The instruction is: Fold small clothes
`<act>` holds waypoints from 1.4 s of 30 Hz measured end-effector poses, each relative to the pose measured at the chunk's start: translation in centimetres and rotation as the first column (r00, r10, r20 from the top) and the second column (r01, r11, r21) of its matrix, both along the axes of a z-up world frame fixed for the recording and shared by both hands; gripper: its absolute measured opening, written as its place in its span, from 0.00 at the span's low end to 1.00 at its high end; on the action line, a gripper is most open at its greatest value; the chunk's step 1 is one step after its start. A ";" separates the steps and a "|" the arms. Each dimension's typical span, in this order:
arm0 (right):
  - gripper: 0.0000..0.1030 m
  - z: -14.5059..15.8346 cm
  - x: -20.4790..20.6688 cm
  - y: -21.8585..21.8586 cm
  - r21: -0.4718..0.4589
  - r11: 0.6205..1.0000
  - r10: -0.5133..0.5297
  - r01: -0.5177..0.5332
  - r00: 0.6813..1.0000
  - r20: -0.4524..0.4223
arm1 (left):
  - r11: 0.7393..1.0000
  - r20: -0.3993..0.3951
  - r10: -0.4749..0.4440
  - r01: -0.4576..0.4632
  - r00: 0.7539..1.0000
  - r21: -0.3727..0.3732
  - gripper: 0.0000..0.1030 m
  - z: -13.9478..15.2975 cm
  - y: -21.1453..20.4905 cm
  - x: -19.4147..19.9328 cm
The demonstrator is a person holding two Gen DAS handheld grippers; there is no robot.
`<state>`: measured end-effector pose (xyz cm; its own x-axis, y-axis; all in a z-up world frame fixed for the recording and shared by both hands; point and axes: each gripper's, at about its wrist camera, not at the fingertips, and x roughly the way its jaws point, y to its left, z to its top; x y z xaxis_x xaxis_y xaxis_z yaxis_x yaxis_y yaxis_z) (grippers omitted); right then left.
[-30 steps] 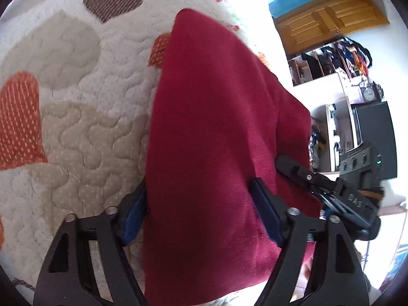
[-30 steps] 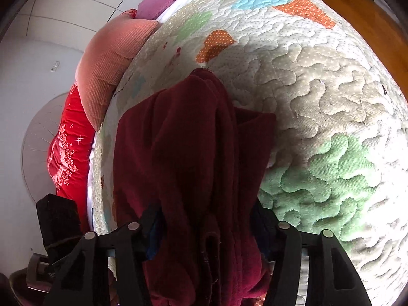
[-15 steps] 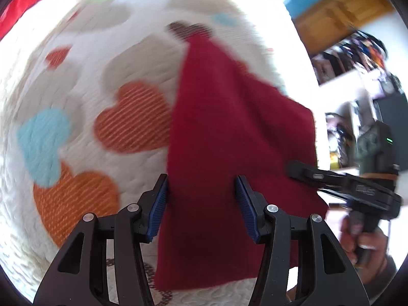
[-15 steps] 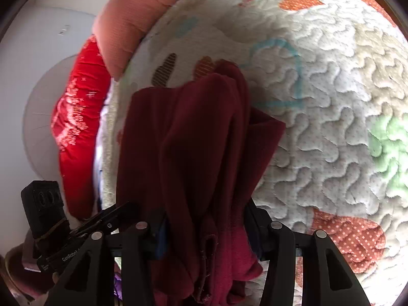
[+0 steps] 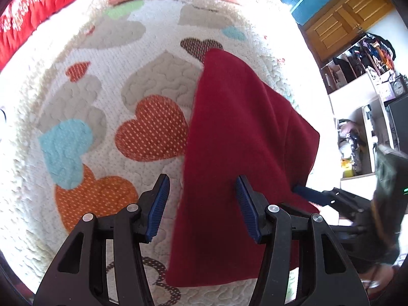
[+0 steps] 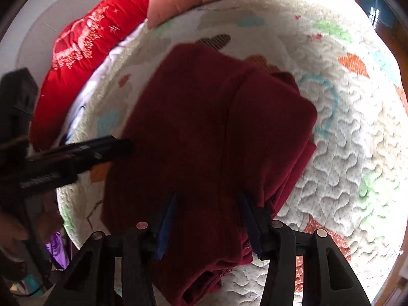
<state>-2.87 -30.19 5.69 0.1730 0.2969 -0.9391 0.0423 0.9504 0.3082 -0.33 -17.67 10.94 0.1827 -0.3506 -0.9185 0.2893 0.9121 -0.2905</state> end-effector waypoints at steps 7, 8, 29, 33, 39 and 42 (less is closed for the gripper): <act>0.49 5.2 -0.5 0.4 -0.040 0.997 -0.059 0.061 0.997 0.058 | 0.997 0.071 -0.035 0.030 0.997 0.065 0.52 2.4 -0.5 -1.1; 0.49 5.9 -0.8 0.2 -0.051 0.996 -0.076 0.080 0.995 0.070 | 0.997 0.073 -0.035 0.030 0.997 0.069 0.52 2.7 -0.6 -1.2; 0.50 12.2 -4.5 0.1 -0.091 0.931 -0.343 0.352 0.933 0.106 | 0.995 0.148 -0.060 0.046 0.987 0.092 0.52 8.3 -1.2 -4.1; 0.50 12.6 -4.5 0.3 -0.081 0.929 -0.352 0.361 0.930 0.109 | 0.994 0.169 -0.064 0.047 0.983 0.103 0.52 9.2 -1.0 -4.4; 0.50 12.4 -4.5 1.1 -0.079 0.937 -0.333 0.341 0.938 0.096 | 0.995 0.178 -0.045 0.028 0.983 0.100 0.52 9.3 -0.2 -4.7; 0.50 12.4 -4.7 1.5 -0.077 0.939 -0.328 0.335 0.940 0.091 | 0.994 0.176 -0.041 0.023 0.983 0.103 0.52 9.3 0.0 -5.0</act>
<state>-7.52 -28.72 18.08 0.3187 0.1250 -0.9396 0.3399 0.9103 0.2364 -5.28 -17.64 20.23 0.3366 -0.2670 -0.9030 0.3580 0.9232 -0.1395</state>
